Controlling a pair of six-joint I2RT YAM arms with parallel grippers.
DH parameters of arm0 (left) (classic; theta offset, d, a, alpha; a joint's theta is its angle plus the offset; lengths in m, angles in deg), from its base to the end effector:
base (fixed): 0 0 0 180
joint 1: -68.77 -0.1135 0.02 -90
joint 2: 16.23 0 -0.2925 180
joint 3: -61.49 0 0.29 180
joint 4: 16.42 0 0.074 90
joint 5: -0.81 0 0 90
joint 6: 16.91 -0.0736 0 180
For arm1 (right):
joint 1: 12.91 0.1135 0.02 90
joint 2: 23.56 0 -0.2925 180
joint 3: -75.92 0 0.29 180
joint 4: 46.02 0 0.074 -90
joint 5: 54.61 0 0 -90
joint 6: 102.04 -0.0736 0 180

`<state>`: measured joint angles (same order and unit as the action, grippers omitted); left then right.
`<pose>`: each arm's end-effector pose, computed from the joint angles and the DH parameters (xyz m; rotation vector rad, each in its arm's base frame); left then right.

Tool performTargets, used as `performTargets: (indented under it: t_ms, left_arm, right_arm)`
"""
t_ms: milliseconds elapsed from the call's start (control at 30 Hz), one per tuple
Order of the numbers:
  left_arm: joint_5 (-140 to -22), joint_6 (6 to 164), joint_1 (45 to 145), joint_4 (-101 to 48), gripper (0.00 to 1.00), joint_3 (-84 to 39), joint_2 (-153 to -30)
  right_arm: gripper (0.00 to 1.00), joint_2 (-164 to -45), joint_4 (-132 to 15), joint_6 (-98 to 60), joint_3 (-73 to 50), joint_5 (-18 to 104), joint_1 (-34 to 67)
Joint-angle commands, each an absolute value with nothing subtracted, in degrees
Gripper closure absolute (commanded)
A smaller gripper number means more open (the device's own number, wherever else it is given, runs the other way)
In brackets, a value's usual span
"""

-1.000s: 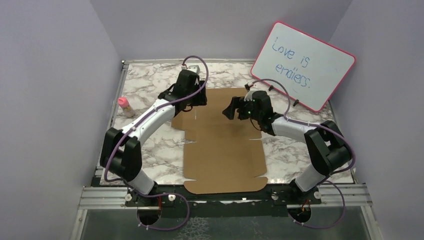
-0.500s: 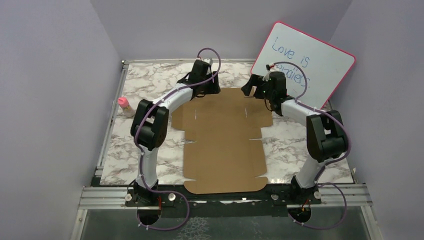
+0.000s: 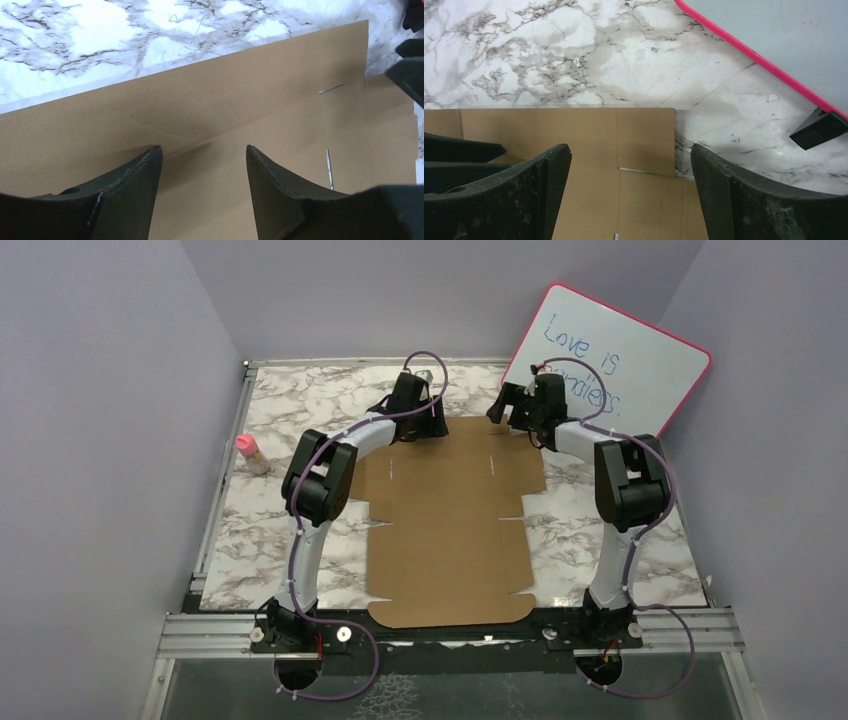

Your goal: Fold the paper box

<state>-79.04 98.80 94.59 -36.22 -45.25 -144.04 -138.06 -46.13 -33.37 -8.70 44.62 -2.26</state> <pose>0.5171 -0.2646 0.1445 0.0981 2.3602 -0.6577 0.5086 0.1077 0.1619 0.0991 2.1247 0.5029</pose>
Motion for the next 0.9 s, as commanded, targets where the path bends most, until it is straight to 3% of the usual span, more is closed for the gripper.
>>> performTargets:
  t_ms: [0,300,533,867]
  left_arm:
    - [-77.03,99.10,94.61,-33.92,0.36,-46.15,-144.84]
    - [-76.72,99.10,94.61,-33.55,0.36,-46.02,-146.54]
    - [-76.71,99.27,94.61,-33.37,0.36,-45.68,-147.33]
    - [-76.81,99.67,94.70,-33.21,0.37,-45.74,-148.10]
  right_arm:
    - [0.05,-142.15,-49.04,-32.13,-12.94,44.01,-2.25]
    - [0.08,-146.33,-50.95,-30.96,-16.19,48.43,-2.20]
    - [0.16,-146.76,-52.11,-29.36,-17.50,54.41,-2.15]
    - [0.20,-140.73,-51.90,-28.57,-15.11,56.25,-1.94]
